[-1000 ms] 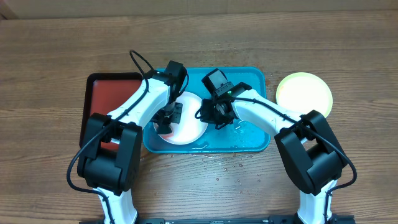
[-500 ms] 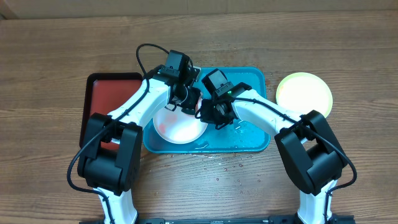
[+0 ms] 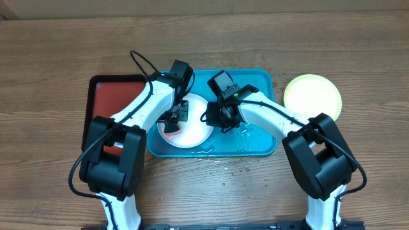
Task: Clean dirty plates on tray and stack at the side
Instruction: 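Scrub the white plate with the sponge while the right gripper holds it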
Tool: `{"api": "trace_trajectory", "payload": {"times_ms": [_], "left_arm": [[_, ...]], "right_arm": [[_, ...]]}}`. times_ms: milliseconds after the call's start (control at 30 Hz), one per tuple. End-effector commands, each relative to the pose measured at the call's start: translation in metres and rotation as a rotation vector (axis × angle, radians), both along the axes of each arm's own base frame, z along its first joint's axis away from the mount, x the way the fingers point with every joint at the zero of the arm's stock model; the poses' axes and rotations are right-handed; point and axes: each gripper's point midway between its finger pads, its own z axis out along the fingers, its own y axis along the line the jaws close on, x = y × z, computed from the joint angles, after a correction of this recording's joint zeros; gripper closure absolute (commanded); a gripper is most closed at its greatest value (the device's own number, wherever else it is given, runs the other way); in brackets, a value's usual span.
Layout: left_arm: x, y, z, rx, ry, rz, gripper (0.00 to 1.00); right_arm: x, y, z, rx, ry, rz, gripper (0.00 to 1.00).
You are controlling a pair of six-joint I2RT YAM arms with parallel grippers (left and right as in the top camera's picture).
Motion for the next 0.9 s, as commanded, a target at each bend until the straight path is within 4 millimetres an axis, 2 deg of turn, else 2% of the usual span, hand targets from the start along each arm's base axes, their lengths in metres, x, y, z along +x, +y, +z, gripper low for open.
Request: {"api": "trace_trajectory", "payload": {"times_ms": [0, 133, 200, 300, 433, 567, 633, 700, 867], "left_arm": [[-0.010, -0.037, 0.002, -0.209, 0.063, -0.052, 0.96], [-0.010, -0.081, 0.012, -0.457, 0.060, -0.240, 0.96], [-0.003, -0.089, 0.015, -0.492, 0.023, -0.277, 0.96], [0.019, -0.088, 0.016, -0.465, -0.069, -0.290, 0.96], [0.053, -0.068, 0.016, -0.318, -0.208, -0.239, 0.96], [0.069, -0.026, 0.016, -0.092, -0.285, -0.067, 0.96], [0.065, -0.006, 0.016, 0.006, -0.286, 0.008, 0.96], [0.056, 0.005, 0.014, 0.056, -0.255, 0.038, 0.96], [0.024, 0.005, 0.006, 0.046, -0.115, 0.025, 0.96]], "right_arm": [[-0.006, -0.004, -0.012, -0.024, 0.025, -0.001, 0.96], [-0.006, -0.004, -0.012, -0.024, 0.025, -0.001, 0.96], [-0.006, -0.004, -0.012, -0.025, 0.025, -0.001, 0.96], [-0.006, -0.004, -0.012, -0.025, 0.025, -0.001, 0.96], [-0.006, -0.004, -0.012, -0.025, 0.025, -0.001, 0.96], [-0.007, -0.005, -0.013, -0.027, 0.029, -0.001, 0.96], [-0.007, -0.005, -0.013, -0.028, 0.030, -0.001, 0.96], [-0.007, -0.005, -0.013, -0.027, 0.029, -0.001, 0.96], [-0.006, -0.005, -0.013, -0.026, 0.027, -0.001, 0.96]]}}
